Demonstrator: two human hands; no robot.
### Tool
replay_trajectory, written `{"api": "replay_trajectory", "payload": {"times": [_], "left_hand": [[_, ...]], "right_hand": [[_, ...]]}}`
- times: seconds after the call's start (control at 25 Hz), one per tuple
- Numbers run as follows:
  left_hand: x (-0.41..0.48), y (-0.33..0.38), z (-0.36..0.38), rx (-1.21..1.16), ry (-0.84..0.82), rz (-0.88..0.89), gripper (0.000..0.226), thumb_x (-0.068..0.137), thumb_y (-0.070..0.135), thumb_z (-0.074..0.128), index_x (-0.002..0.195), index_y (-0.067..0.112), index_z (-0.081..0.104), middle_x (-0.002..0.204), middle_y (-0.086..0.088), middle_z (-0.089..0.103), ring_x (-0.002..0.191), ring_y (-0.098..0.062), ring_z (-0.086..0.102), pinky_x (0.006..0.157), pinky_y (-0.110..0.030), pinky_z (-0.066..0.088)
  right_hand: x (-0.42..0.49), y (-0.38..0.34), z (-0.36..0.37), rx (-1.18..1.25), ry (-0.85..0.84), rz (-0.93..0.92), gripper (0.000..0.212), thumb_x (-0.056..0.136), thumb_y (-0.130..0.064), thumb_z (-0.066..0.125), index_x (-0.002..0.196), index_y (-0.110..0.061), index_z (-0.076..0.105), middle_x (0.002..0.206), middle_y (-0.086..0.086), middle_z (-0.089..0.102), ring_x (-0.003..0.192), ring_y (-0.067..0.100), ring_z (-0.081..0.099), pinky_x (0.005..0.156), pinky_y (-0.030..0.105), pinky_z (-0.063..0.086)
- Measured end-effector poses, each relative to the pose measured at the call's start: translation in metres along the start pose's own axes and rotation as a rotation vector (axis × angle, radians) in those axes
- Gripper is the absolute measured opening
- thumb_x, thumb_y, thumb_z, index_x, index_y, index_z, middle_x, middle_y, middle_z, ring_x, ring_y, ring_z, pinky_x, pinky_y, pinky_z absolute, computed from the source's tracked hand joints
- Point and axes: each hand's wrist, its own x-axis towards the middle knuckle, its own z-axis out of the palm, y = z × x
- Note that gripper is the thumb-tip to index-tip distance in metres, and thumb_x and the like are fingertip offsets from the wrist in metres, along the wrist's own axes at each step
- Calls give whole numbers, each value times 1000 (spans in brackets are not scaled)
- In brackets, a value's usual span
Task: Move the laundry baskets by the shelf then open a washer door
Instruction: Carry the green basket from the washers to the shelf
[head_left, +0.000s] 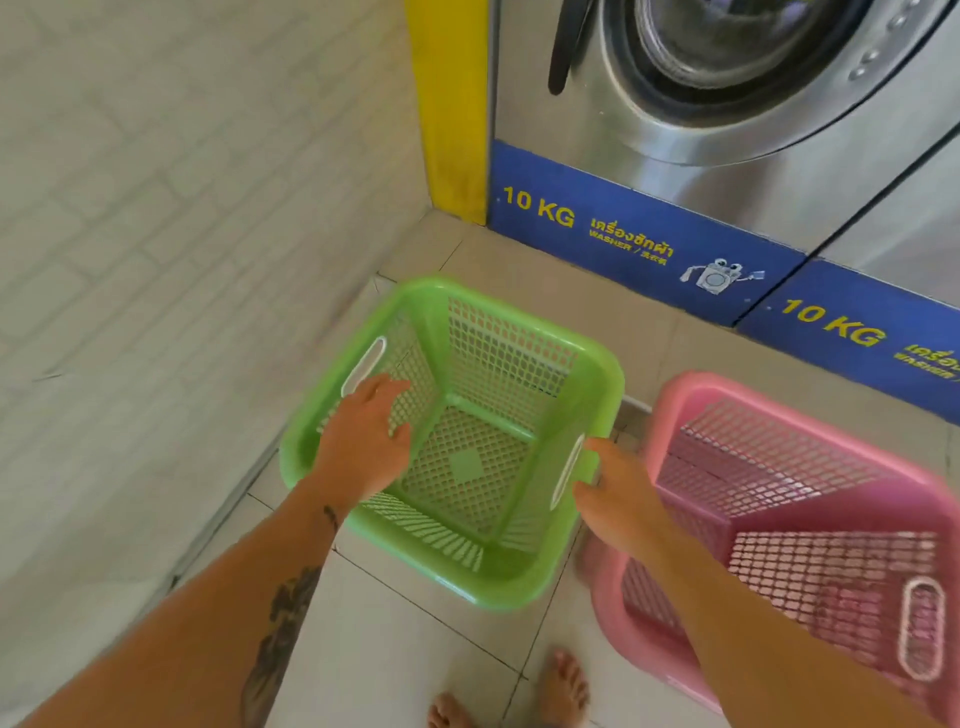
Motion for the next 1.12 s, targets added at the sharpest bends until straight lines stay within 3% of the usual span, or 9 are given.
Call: {"api": "replay_trajectory", "payload": {"times": [0.08,0.24,0.36,0.48,0.64,0.76,0.92,1.0,1.12], "left_hand": [[25,-23,5,75,-1,-6,54,86,18,61,137,31,48,154,0,35,134,-30,40,107,-47,40],[70,-58,13,251,66,-26,65,84,16,62,144,31,40,158,-9,26,139,-37,30,111,-52,31],[99,-87,20,276,47,-98,71,83,15,62,146,33,35,160,-11,19,142,-39,22,114,-52,26],[109,-110,27,253,14,-138,72,80,7,60,144,32,40,161,-4,14,133,-41,35,105,-51,40],[94,-123,18,235,57,-203,81,70,-2,62,143,29,44,158,-6,25,119,-43,47,93,-49,48],[54,-131,-4,80,158,-369,76,69,-2,59,139,26,51,148,-12,42,118,-45,49,93,-47,50],[-40,-136,-61,-56,295,-440,71,67,3,57,135,25,55,140,-3,50,100,-31,59,69,-34,56],[-91,-126,-96,-83,343,-432,70,68,3,59,134,24,56,136,-2,51,88,-22,59,59,-24,50],[-170,-97,-150,-94,406,-468,68,68,4,58,133,23,57,130,-3,53,89,-19,54,65,-25,51]], "right_hand": [[19,2,15,1,-6,75,74,84,-20,55,149,-27,20,145,14,37,111,28,57,69,27,51],[48,1,41,-37,43,153,76,88,-15,52,151,-27,9,153,17,14,77,19,58,55,24,45],[68,7,52,-99,138,99,80,83,-8,53,149,-28,12,155,13,6,109,40,56,79,33,48],[85,12,56,-103,177,2,85,79,-7,55,147,-35,13,158,-3,-2,117,38,54,81,44,54],[104,1,47,-258,192,-66,81,80,-2,51,148,-34,22,160,0,7,102,30,58,56,27,42],[105,-31,39,-274,188,-164,76,78,1,49,146,-28,31,155,-1,20,107,29,56,68,31,41],[74,-78,25,-316,150,-368,71,72,-1,53,140,-19,44,142,6,40,109,32,57,87,38,48],[41,-99,10,-337,115,-409,64,76,-6,57,138,-20,47,141,6,43,111,31,57,88,36,47],[-27,-138,-18,-368,89,-478,60,77,-7,60,135,-19,52,139,6,45,114,30,57,86,34,45]]}}
